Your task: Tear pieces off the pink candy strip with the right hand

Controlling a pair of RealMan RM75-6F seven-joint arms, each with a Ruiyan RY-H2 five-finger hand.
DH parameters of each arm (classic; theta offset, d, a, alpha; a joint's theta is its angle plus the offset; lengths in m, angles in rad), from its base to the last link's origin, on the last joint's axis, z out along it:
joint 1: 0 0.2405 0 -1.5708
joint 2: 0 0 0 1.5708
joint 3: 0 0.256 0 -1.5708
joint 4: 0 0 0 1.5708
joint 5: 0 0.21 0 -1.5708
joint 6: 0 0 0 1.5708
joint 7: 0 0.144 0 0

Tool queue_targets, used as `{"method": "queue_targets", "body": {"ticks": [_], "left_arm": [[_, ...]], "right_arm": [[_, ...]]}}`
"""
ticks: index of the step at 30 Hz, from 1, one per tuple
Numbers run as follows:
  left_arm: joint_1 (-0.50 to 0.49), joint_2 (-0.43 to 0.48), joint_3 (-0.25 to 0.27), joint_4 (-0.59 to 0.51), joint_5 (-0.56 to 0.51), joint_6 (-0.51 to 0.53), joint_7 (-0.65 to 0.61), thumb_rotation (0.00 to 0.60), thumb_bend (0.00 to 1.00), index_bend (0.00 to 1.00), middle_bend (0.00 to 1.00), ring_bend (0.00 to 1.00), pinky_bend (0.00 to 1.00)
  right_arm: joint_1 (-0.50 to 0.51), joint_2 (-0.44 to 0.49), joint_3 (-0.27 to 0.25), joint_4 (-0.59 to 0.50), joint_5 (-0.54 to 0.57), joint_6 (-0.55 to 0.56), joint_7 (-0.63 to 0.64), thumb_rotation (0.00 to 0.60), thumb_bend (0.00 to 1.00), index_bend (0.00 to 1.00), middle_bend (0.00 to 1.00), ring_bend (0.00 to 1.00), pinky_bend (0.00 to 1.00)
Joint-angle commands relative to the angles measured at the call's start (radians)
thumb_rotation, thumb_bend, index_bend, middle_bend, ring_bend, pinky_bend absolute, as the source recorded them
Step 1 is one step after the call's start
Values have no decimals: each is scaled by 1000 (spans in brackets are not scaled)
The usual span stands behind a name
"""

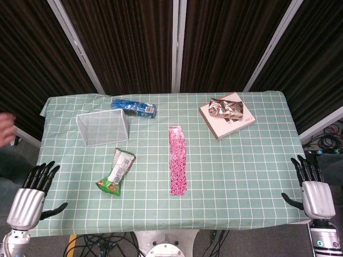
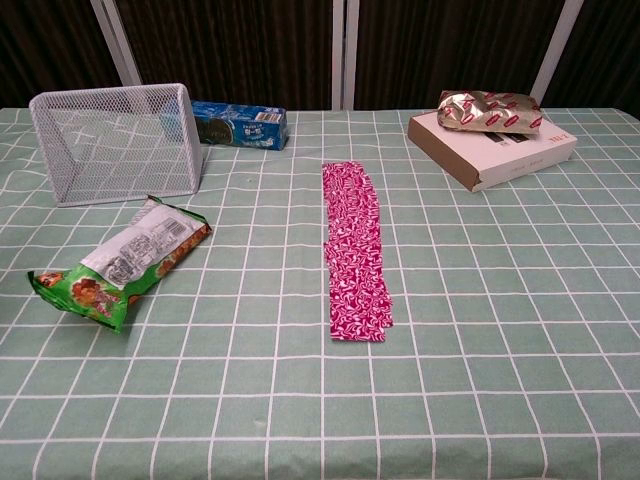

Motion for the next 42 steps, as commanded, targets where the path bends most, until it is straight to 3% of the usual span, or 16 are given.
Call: {"method": "queue_targets", "body": {"ticks": [1, 12, 13, 14, 17, 19, 21, 22, 23, 26, 29, 37, 42], "left_arm": [[-1, 9, -7, -8, -7, 4, 4, 546, 13, 51, 8, 0, 87], [-2, 16, -8, -11, -15, -2, 0, 548, 13, 51, 8, 0, 87], [-1, 15, -7, -11, -14, -3, 0, 546, 13, 51, 8, 0, 87], [-1, 14, -6, -9, -13, -2, 0, 545, 13, 51, 8, 0, 87], [2, 7, -2, 6, -14, -4, -1, 546, 13, 50, 8, 0, 87], [2, 4, 2, 11, -16, -9, -3, 545, 13, 50, 8, 0, 87], [2, 4, 3, 13, -15, -9, -3, 548, 13, 50, 8, 0, 87], [2, 4, 2, 14, -14, -8, -4, 547, 14, 51, 8, 0, 87], [2, 5, 1, 14, -14, -6, -6, 547, 13, 50, 8, 0, 87], [2, 3, 1, 19, -14, -5, -12, 548, 13, 50, 8, 0, 87], [1, 1, 3, 22, -13, -8, -14, 549, 13, 50, 8, 0, 87], [0, 6, 1, 15, -11, -7, -6, 545, 13, 51, 8, 0, 87], [7, 31, 2, -14, -7, 5, 13, 547, 13, 51, 8, 0, 87]], "right_arm": [[1, 0, 1, -1, 1, -1, 0, 600, 56, 0, 0, 0, 0], [11, -8, -2, -13, -11, -10, -19, 600, 96, 0, 0, 0, 0], [11, -6, -3, -15, -14, -11, -23, 600, 182, 0, 0, 0, 0], [12, -5, -4, -16, -18, -9, -32, 600, 331, 0, 0, 0, 0], [14, -12, 0, -12, -30, 5, -63, 600, 897, 0, 0, 0, 1], [17, -23, 4, -5, -42, 16, -72, 600, 1000, 0, 18, 39, 90], [21, -34, 1, 3, -64, 23, -74, 600, 1000, 0, 129, 247, 337], [24, -40, -2, 8, -76, 24, -75, 600, 1000, 0, 199, 338, 410], [27, -46, -6, 12, -86, 22, -77, 600, 1000, 0, 329, 460, 492], [37, -65, -20, 22, -111, 8, -106, 600, 1000, 0, 661, 667, 625], [47, -84, -34, 16, -128, -14, -146, 600, 1000, 6, 809, 769, 684], [98, -134, -87, -63, -175, -138, -299, 600, 1000, 43, 870, 819, 700], [199, -183, -78, -185, -96, -360, -464, 600, 1000, 69, 876, 819, 700]]}}
